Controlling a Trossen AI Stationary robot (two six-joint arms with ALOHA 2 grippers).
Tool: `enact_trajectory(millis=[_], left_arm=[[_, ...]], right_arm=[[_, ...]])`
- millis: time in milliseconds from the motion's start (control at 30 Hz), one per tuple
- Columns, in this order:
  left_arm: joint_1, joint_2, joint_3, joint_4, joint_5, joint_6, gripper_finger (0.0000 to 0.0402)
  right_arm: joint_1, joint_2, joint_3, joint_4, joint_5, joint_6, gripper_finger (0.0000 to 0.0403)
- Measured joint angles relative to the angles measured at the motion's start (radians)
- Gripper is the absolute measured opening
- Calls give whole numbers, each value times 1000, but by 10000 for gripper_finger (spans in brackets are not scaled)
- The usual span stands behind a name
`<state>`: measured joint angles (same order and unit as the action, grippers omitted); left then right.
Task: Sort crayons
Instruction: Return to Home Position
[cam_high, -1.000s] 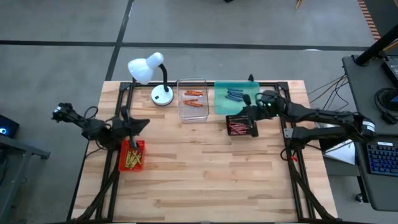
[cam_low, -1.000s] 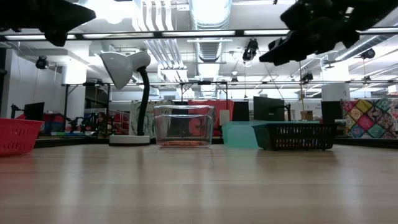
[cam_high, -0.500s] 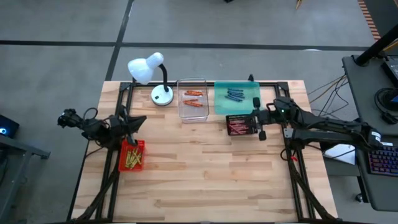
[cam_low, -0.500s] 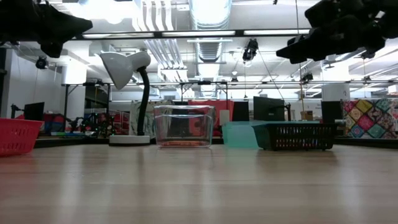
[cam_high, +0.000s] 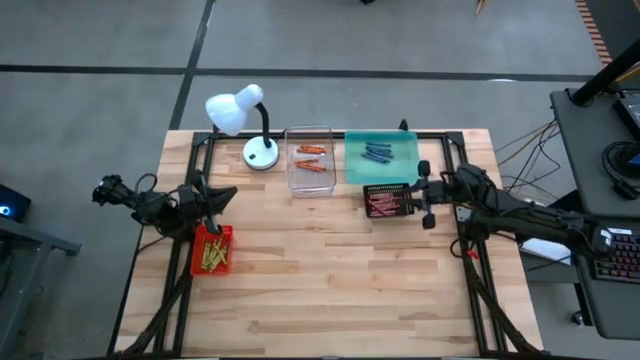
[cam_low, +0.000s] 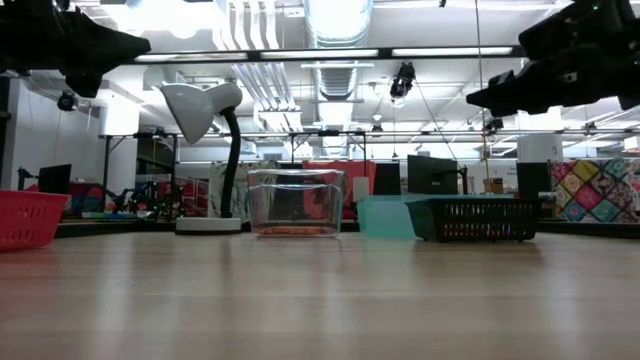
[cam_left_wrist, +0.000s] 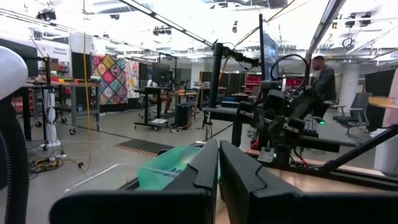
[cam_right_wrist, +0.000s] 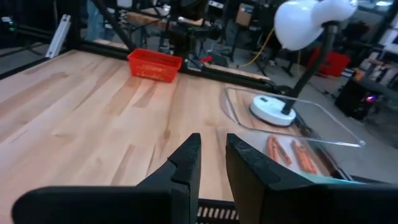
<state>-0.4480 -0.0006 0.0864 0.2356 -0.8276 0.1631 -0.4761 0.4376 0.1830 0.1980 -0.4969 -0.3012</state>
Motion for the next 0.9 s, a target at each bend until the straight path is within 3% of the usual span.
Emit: enact_trajectory(millis=[533,900], left_arm=[[6,0,-20,2,-3,-47,0],[39,1,-76,-23,-4,-164,0]], right_arm=[[-75,-257,-169,-14,-1,-1,63],[-84,-352,-171,-123,-4,-55,63]])
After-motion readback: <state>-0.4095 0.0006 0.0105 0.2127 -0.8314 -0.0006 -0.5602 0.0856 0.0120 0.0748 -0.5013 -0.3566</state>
